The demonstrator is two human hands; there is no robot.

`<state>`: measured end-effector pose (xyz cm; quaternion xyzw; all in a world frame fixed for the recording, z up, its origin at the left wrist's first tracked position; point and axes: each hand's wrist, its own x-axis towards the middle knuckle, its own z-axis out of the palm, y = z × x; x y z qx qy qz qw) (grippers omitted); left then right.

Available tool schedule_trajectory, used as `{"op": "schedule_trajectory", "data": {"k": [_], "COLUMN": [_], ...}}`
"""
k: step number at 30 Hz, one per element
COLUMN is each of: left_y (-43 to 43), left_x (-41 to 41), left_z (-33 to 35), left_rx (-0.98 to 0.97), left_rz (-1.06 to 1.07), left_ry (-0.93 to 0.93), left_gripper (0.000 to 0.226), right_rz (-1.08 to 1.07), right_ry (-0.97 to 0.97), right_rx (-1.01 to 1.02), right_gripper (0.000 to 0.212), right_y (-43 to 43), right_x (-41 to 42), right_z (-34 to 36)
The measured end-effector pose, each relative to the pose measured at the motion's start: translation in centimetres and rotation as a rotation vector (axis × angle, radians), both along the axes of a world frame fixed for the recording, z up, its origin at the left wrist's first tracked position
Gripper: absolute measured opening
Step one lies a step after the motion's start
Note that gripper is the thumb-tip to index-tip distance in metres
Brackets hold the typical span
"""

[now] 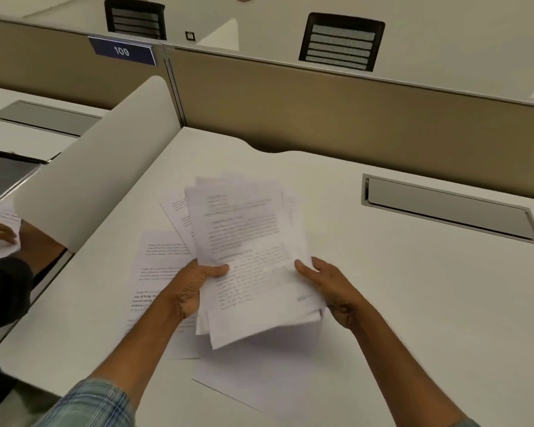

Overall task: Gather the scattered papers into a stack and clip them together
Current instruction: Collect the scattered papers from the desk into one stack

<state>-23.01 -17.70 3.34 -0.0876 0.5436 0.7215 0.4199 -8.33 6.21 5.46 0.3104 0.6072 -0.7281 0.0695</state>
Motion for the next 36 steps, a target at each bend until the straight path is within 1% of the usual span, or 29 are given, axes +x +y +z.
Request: {"op": "schedule_trajectory", "data": {"k": [2, 3, 4, 5, 7, 9, 12, 14, 16, 19, 21, 25, 28, 30, 33, 34, 36], "left_y": [-1.0, -1.5, -2.0, -2.4, -2.9, -3.1, -3.4, -3.5, -3.7, -4.2, -4.7, -5.9, -6.8, -7.4, -7.4, -7.2, -6.5], "left_x": [-1.2, -1.7, -2.1, -2.4, -2.7, -2.9, -2.9, -2.6, -2.3, -2.0, -2.1, -2.2, -2.1, -1.7, -0.5, 0.1, 1.2], "left_z": [-0.2, -0.3, -0.3, -0.4, -0.5, -0.9, -1.9, -2.3, -2.6, -3.0, -3.2, -3.4, -4.0, -4.1, -4.2, -4.2, -4.2], "left_rx": [0.002, 0.013, 0.028, 0.044, 0.084, 0.112, 0.087, 0.062, 0.045, 0.033, 0.034, 0.051, 0.053, 0.072, 0.105, 0.110, 0.106], "left_rz": [0.105, 0.142, 0.164, 0.178, 0.206, 0.251, 0.304, 0.312, 0.314, 0.292, 0.272, 0.208, 0.133, 0.049, -0.071, -0.098, -0.131], "left_ry": [0.031, 0.039, 0.039, 0.031, -0.007, -0.038, -0.057, -0.073, -0.093, -0.119, -0.133, -0.133, -0.179, -0.178, -0.199, -0.209, -0.218], "left_gripper": [0.037, 0.036, 0.035, 0.035, 0.036, 0.034, 0.034, 0.038, 0.039, 0.032, 0.031, 0.041, 0.048, 0.054, 0.078, 0.077, 0.062], "right_rz": [-0.180, -0.202, -0.161, -0.096, 0.010, 0.085, 0.164, 0.155, 0.111, 0.001, -0.051, -0.177, -0.349, -0.441, -0.477, -0.477, -0.478], "right_ry": [-0.131, -0.211, -0.288, -0.357, -0.465, -0.554, -0.622, -0.633, -0.601, -0.487, -0.437, -0.330, -0.248, -0.221, -0.170, -0.149, -0.117], "right_rx": [0.327, 0.497, 0.620, 0.688, 0.718, 0.773, 0.878, 0.873, 0.843, 0.805, 0.771, 0.693, 0.547, 0.438, 0.292, 0.269, 0.221], "right_gripper": [0.051, 0.062, 0.074, 0.086, 0.105, 0.116, 0.121, 0.122, 0.122, 0.118, 0.116, 0.102, 0.089, 0.073, 0.035, 0.028, 0.025], "right_y": [-0.4, -0.8, -1.2, -1.9, -3.7, -5.5, -7.6, -8.0, -8.2, -8.4, -8.9, -9.5, -8.5, -7.3, -5.1, -4.4, -3.2], "right_x": [1.1, 1.8, 2.6, 3.3, 4.2, 4.2, 3.4, 2.6, 2.1, 2.5, 3.0, 3.7, 4.5, 5.3, 6.4, 6.8, 7.4], "right_z": [-0.9, -1.5, -2.3, -3.0, -4.0, -4.6, -4.9, -4.8, -4.7, -5.0, -5.2, -5.3, -5.2, -5.0, -4.3, -4.1, -3.6]}}
